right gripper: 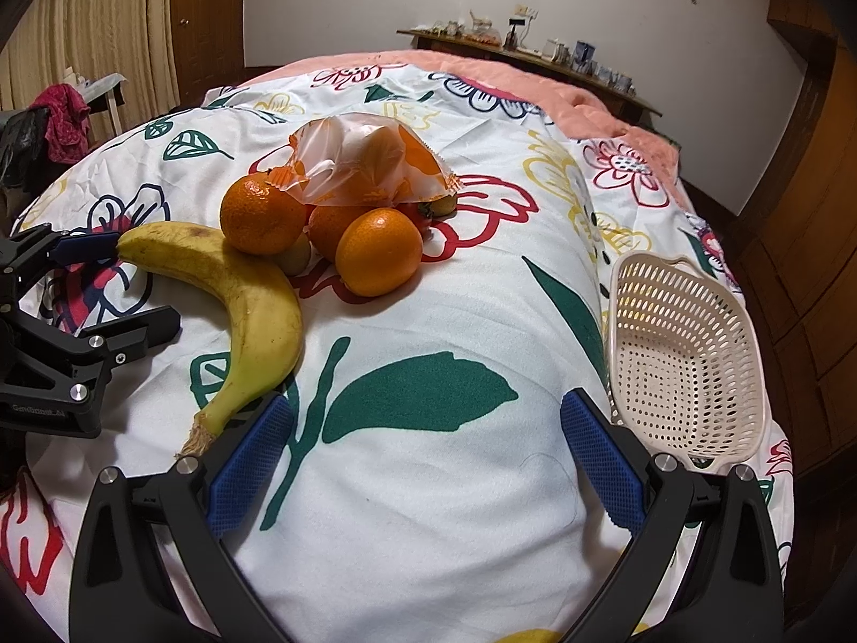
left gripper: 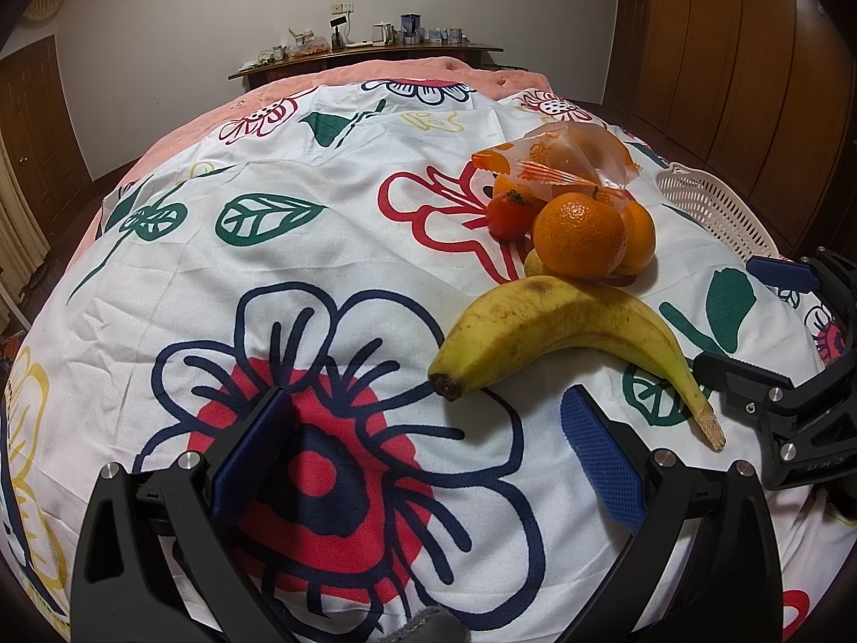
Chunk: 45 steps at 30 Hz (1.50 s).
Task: Organize fruits
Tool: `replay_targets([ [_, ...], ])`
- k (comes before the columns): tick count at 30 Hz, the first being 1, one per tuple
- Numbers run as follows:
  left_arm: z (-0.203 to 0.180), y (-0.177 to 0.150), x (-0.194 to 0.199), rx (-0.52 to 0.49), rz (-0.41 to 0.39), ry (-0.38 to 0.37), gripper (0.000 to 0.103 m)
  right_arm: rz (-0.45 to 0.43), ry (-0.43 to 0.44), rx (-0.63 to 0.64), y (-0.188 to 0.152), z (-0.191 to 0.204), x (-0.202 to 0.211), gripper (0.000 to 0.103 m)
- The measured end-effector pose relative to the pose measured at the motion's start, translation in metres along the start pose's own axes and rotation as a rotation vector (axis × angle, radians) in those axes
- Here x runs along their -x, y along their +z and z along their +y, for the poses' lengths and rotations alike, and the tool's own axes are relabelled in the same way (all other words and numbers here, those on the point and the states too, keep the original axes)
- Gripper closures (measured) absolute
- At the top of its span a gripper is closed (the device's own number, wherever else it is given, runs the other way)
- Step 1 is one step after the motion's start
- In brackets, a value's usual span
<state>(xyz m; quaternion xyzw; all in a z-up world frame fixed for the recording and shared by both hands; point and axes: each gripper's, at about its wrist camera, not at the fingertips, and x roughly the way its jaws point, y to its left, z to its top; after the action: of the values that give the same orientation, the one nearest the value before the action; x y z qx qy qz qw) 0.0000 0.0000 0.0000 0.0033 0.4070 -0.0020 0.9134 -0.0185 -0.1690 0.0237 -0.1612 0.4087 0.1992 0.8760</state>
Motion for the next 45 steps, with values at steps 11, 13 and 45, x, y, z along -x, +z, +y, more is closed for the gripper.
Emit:
replay_targets([
  [11,0.0,0.001,-0.001,-0.001,0.014,-0.011,0.002,0.104,0.02,0.002,0.011,-0.001,-0.005,0.005],
  [13,0.002,0.005,-0.002,0.0,0.019,-0.016,0.002,0.125,-0.001,0.011,0.014,0.001,-0.007,0.005],
  [45,0.028,0.015,0.013,0.073,-0.048,-0.079,0.002,0.127,0.268,-0.132,0.129,-0.002,-0.08,0.012],
])
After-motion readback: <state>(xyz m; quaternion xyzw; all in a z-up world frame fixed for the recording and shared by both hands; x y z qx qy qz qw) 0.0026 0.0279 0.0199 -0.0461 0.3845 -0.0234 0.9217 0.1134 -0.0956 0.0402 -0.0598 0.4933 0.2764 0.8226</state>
